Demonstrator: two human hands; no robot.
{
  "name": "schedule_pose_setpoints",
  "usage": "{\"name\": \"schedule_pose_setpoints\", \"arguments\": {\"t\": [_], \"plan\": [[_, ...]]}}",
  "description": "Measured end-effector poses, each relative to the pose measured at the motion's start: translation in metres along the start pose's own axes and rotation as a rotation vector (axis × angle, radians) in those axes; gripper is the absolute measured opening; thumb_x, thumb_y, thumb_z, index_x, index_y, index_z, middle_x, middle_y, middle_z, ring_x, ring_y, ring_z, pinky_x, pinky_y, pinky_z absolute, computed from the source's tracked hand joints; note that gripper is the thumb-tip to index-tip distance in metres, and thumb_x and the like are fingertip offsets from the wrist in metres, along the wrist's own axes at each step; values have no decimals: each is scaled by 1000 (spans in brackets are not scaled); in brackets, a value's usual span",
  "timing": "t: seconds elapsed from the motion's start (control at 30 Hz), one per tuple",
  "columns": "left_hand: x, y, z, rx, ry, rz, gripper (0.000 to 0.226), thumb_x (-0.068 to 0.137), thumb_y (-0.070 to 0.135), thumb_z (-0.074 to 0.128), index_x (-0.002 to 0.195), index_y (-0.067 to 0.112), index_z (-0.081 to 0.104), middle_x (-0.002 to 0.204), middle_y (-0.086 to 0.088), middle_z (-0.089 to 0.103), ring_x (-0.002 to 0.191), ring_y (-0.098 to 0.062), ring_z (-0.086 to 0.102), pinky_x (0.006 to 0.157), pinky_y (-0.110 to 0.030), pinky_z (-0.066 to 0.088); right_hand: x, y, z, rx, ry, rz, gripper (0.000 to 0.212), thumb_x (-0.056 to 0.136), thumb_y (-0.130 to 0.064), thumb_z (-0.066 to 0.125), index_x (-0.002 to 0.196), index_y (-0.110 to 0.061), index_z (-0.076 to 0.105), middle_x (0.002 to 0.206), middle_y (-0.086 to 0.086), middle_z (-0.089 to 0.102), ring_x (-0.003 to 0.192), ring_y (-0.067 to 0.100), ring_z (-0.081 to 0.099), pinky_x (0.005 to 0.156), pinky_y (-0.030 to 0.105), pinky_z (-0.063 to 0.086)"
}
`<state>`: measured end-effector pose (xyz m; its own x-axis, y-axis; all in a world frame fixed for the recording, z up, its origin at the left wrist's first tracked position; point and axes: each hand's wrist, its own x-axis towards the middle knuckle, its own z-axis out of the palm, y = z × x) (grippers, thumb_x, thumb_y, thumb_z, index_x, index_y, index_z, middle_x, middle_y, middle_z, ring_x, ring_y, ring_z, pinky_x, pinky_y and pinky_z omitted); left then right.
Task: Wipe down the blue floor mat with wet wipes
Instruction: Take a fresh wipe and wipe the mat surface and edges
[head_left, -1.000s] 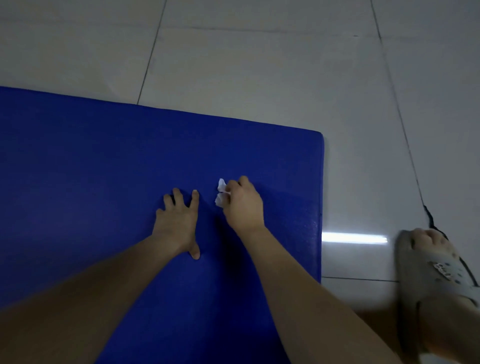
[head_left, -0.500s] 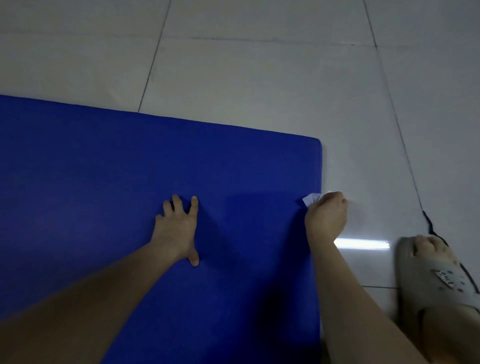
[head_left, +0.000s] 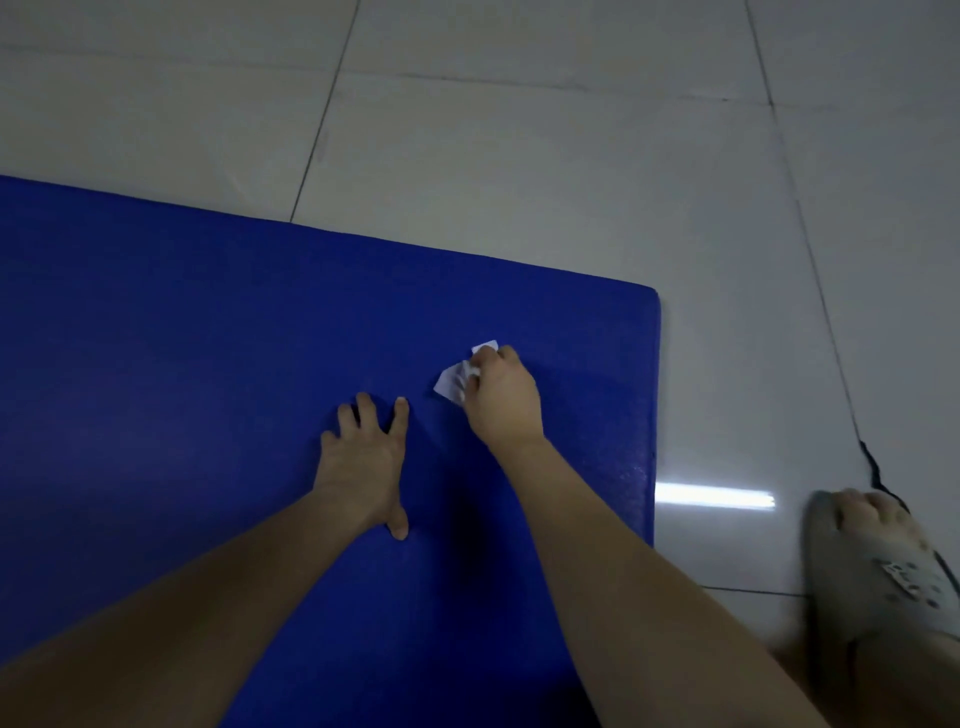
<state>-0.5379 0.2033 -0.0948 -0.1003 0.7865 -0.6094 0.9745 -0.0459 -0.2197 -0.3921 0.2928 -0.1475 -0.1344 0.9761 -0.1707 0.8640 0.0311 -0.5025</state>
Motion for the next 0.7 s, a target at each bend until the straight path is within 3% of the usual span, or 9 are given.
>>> {"name": "schedule_pose_setpoints", "arguments": {"t": [0.17,0.3,0.4,0.57,0.7], "plan": [[-1,-5,-5,-34,-36,33,161,49,73,88,160,20,-16,158,-23,2,142,-40,21,109,-46,45,-9,82,-42,-3,219,246,26,103,-27,51,120,-9,60,120,11,59,93,26,65,70,32,46],[2,-22,-12,-131,48,83,140,51,83,79,161,30,8,150,-10,22,133,-30,34,105,-42,47,-21,144,-71,9,392,480,22,101,-24,51,113,-7,60,116,17,59,98,37,61,80,40,46],[6,-28,-17,-132,125,90,136,48,86,77,157,31,17,151,-8,22,135,-28,35,111,-44,41,-22,152,-72,94,458,584,20,102,-17,47,112,-5,59,114,17,61,97,37,61,82,41,46],[20,-16,-24,-57,65,71,164,47,76,86,159,23,-21,164,-18,-20,154,-39,-5,122,-59,17,1,125,-60,121,427,588,18,101,-15,51,107,-2,61,108,15,63,92,32,64,74,34,44],[35,-13,-24,-77,-20,72,167,49,68,91,156,22,-28,163,-20,-25,153,-44,-11,121,-58,23,29,69,-31,2,184,348,18,97,-23,63,105,-7,63,99,7,67,76,17,66,57,26,49]]}}
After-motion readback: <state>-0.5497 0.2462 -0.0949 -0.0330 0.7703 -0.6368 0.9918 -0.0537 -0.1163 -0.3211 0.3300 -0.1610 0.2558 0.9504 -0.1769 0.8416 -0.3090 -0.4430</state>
